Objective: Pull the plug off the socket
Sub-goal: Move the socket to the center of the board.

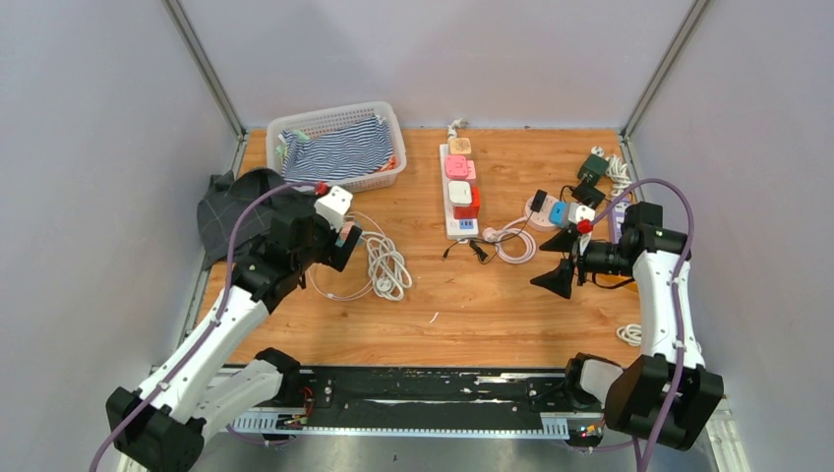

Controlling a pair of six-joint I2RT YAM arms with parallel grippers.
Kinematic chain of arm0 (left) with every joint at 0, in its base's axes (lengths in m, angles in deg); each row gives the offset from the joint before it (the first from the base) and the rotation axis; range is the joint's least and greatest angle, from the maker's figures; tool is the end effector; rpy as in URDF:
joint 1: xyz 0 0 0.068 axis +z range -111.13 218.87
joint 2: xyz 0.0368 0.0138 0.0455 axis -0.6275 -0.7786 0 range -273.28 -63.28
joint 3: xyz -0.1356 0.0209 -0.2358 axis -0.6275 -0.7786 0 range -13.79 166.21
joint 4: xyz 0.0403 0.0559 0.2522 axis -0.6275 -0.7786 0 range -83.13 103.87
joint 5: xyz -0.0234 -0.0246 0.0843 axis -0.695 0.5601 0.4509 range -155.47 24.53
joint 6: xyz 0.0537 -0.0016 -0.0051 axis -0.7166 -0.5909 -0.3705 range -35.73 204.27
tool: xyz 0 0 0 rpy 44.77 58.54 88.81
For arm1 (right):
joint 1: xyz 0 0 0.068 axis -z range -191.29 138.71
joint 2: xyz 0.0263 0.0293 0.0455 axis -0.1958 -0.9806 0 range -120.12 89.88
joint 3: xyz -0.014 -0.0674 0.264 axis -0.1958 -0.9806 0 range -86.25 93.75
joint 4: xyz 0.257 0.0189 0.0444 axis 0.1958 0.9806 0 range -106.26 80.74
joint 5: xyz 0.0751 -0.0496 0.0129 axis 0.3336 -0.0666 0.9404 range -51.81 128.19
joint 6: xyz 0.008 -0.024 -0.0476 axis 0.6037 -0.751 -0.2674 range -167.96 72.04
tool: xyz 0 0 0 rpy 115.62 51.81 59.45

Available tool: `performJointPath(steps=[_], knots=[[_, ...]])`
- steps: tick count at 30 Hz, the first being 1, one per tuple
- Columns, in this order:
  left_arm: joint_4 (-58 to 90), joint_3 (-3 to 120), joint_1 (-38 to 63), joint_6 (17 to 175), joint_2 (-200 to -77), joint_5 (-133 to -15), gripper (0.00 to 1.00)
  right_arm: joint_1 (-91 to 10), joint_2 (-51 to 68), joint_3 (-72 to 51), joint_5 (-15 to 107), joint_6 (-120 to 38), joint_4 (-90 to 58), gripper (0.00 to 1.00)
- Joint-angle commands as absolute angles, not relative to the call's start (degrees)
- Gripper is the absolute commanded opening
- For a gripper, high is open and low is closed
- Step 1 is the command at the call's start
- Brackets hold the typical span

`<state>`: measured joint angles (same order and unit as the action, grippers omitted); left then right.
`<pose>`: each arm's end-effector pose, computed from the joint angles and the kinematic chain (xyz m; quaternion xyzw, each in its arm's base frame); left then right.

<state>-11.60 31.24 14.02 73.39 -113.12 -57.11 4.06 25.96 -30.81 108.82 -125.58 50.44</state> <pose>0.1775 -0.0764 0.2994 0.2308 0.8344 0.0024 0.5006 0.1797 -0.0145 0.2910 -0.4823 0.6540 0.3184 0.4882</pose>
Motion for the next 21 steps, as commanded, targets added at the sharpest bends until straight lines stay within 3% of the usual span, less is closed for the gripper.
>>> performJointPath(steps=[1, 6, 12, 21], knots=[[-12.8, 36.7, 14.8, 70.1, -119.3, -52.8, 1.0, 3.1, 28.6, -32.0, 106.9, -125.8, 49.5, 0.83], [-16.7, 45.1, 16.4, 67.6, -130.6, -50.1, 0.99, 1.6, 29.7, -32.3, 104.6, -125.1, 48.5, 0.81], [-19.7, 50.2, 18.4, 61.2, -135.0, -45.9, 0.84, 0.4, 32.8, -33.7, 103.4, -123.7, 46.1, 0.82], [-8.7, 32.1, 20.4, 43.5, -128.2, -46.4, 0.67, -1.4, 33.1, -33.8, 103.5, -123.3, 45.7, 0.82]])
